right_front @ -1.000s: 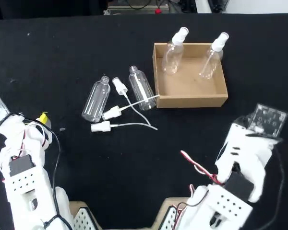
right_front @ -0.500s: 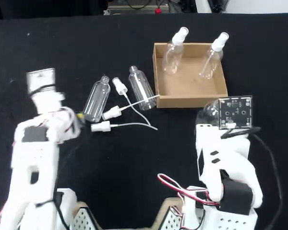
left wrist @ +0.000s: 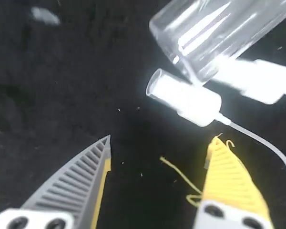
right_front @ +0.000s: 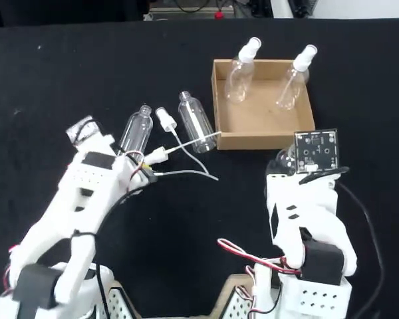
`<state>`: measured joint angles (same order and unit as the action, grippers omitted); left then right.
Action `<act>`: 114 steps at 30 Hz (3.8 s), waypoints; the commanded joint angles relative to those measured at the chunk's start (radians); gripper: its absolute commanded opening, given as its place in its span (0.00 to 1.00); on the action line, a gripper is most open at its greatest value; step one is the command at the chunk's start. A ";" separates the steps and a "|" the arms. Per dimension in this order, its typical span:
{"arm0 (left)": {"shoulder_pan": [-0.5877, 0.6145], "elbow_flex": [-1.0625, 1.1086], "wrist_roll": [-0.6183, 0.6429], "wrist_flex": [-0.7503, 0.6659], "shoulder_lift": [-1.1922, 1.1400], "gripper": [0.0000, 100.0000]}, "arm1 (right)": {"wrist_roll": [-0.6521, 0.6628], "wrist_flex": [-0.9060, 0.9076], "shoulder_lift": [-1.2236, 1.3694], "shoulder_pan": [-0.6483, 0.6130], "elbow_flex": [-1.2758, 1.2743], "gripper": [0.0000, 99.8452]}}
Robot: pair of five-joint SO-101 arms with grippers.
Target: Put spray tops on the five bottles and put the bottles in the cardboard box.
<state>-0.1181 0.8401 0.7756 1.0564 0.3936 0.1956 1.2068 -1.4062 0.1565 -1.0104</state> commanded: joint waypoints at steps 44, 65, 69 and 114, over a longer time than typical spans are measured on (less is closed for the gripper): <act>0.659 -0.450 -0.657 0.273 -0.181 0.20 | 0.008 -0.051 -0.007 -0.012 -0.042 0.11; 0.524 -0.171 -0.015 -0.046 -0.183 0.29 | 0.006 -0.072 -0.007 -0.014 -0.047 0.11; 0.524 -0.153 -0.015 -0.044 -0.183 0.29 | 0.006 -0.074 -0.007 -0.014 -0.047 0.11; 0.897 -0.461 -1.258 -0.193 -0.344 0.06 | -0.003 -0.080 -0.007 -0.285 -0.019 0.10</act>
<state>0.8531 0.4749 -0.5593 0.8631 -0.0084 0.1941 1.1623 -1.4062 -0.0598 -1.0625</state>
